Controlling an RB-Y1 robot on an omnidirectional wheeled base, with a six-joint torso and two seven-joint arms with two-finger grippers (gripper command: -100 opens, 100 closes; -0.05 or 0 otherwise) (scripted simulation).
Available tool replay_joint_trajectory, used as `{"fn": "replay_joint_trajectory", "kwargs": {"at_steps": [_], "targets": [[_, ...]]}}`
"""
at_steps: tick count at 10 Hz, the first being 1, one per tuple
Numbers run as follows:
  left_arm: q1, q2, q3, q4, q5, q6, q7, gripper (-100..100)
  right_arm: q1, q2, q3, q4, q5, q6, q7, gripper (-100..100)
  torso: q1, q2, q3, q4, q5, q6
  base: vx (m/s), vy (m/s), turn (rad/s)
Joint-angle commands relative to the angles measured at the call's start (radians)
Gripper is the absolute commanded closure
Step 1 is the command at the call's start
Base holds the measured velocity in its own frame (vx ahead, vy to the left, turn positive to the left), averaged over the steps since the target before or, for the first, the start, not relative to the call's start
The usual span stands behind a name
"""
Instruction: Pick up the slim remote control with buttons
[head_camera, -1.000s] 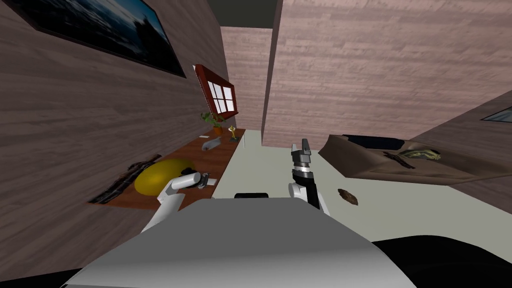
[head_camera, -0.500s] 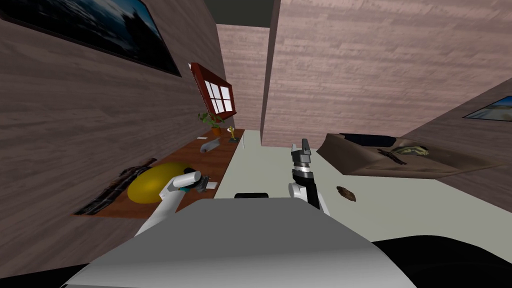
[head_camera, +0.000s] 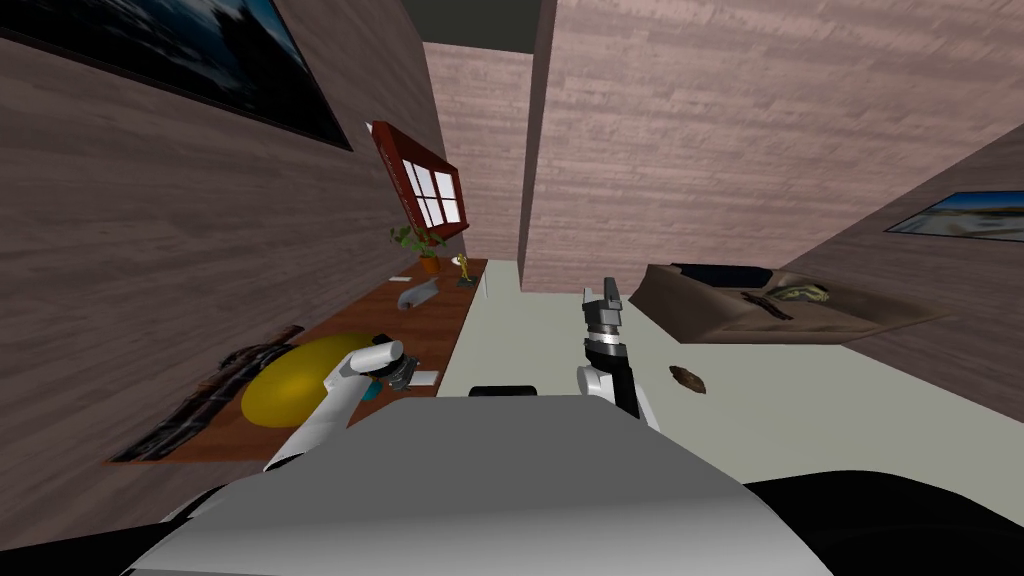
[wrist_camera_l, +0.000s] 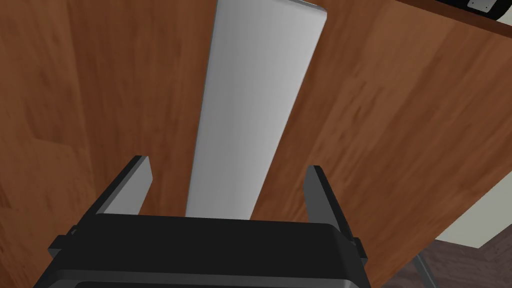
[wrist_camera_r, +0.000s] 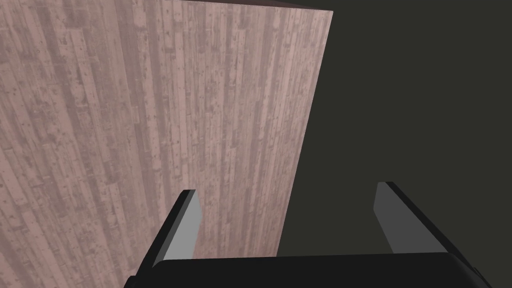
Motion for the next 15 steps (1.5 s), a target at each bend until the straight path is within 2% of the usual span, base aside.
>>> {"fn": "replay_joint_trajectory", "kwargs": {"at_steps": [1,2,3,6,7,8,12,13,14,15], "targets": [[0.000,0.000,0.000,0.000,0.000,0.000,0.000,-100,0.000,0.000,0.000,0.000,0.000,0.000,0.000,0,0.000,0.000,0.000,0.000,0.000,0.000,0.008,0.049,-0.022],[-0.001,0.001,-0.001,0.003,0.001,0.002,0.002,0,0.000,0.000,0.000,0.000,0.000,0.000,0.000,0,-0.003,0.001,0.000,0.000,-0.001,0.000,0.002,0.010,0.002],[-0.003,-0.011,-0.009,0.031,-0.009,-0.030,0.001,-100,0.000,0.000,0.000,0.000,0.000,0.000,0.000,0,-0.006,0.001,0.001,0.000,-0.001,0.000,0.005,0.017,-0.020],[-0.005,-0.029,-0.020,0.075,-0.023,-0.079,0.001,-100,0.000,0.000,0.000,0.000,0.000,0.000,0.000,0,-0.006,0.001,0.001,0.000,-0.001,0.000,0.005,0.023,-0.018],[-0.006,-0.025,-0.018,0.069,-0.020,-0.069,0.000,-100,0.000,0.000,0.000,0.000,0.000,0.000,0.000,0,-0.006,0.001,0.001,0.000,-0.001,0.000,0.003,0.011,-0.004],[-0.006,-0.026,-0.018,0.071,-0.020,-0.073,0.000,100,0.000,0.000,0.000,0.000,0.000,0.000,0.000,0,-0.007,0.001,0.001,0.000,-0.001,0.000,0.000,0.000,0.000],[-0.005,-0.026,-0.019,0.071,-0.021,-0.071,-0.001,100,0.000,0.000,0.000,0.000,0.000,0.000,0.000,0,-0.007,0.001,0.001,0.001,-0.001,0.000,0.000,0.000,0.000],[-0.005,-0.026,-0.019,0.071,-0.020,-0.071,-0.001,0,0.000,0.000,0.000,0.000,0.000,0.000,0.000,0,-0.007,0.001,0.001,0.001,-0.001,0.000,0.000,0.000,0.000],[-0.003,-0.014,-0.011,0.039,-0.011,-0.038,0.001,100,0.000,0.000,0.000,0.000,0.000,0.000,0.000,0,-0.007,0.001,0.001,0.001,-0.001,0.000,-0.005,-0.020,0.023],[-0.002,-0.008,-0.007,0.024,-0.006,-0.022,0.001,100,0.000,0.000,0.000,0.000,0.000,0.000,0.000,0,-0.008,0.001,0.001,0.001,-0.002,0.000,-0.005,-0.029,0.031]]}}
